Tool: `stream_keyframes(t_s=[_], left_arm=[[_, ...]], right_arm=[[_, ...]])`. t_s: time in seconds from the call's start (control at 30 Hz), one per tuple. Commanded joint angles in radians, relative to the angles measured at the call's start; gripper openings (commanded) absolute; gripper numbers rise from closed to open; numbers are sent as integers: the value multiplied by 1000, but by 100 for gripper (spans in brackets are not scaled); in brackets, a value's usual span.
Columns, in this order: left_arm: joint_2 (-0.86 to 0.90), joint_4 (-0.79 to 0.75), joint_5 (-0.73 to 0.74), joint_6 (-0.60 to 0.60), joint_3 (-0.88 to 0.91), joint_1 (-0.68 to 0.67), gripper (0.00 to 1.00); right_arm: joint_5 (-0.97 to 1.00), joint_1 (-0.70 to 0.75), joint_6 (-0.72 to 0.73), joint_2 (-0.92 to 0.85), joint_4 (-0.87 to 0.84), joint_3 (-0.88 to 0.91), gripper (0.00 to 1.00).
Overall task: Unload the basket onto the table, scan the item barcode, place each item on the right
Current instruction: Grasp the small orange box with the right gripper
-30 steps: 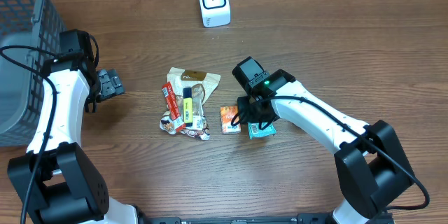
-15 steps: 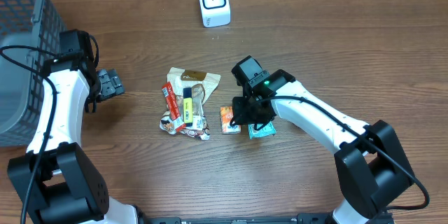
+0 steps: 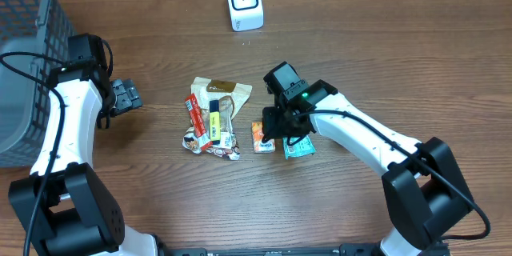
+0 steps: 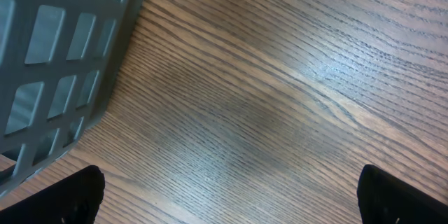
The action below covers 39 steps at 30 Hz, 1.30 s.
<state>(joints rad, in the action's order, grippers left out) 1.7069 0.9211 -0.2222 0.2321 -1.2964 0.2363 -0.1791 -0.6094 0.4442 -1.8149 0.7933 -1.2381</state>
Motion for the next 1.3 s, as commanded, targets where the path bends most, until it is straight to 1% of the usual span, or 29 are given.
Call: stream_keyframes(t_s=[0.0,0.13,0.33,0.83,1.1,1.13,1.2,1.23,1.27], left_arm=[[-20,1,-13,-11,-16,-1,100],[-20,2,-13,-11,-16,-1,100],[-20,2,-13,-11,-16,-1,100],[-20,2,-13,-11,-16,-1,100],[-20,2,-13,-11,-16,-1,100],[-20,2,-13,-11,-16,-1,100],[-20,2,-13,-11,-16,-1,100],[-20,2,-13,-11,-16,-1,100],[-20,2,-13,-11,-16,-1,100]], right_arm=[[-7,-1,26,3,-37,55,38],[-11,-1,63,3,-109,108,31],[-34,-1,106,3,-203,185,27],[-43,-3,110,0,-243,190,27],[-48,-3,133,-40,-255,190,26],[-52,-3,134,-44,-259,190,25],[-63,-3,133,-45,-266,190,19],[-68,-3,133,-45,-266,190,18],[-87,-3,133,-45,-266,190,13]])
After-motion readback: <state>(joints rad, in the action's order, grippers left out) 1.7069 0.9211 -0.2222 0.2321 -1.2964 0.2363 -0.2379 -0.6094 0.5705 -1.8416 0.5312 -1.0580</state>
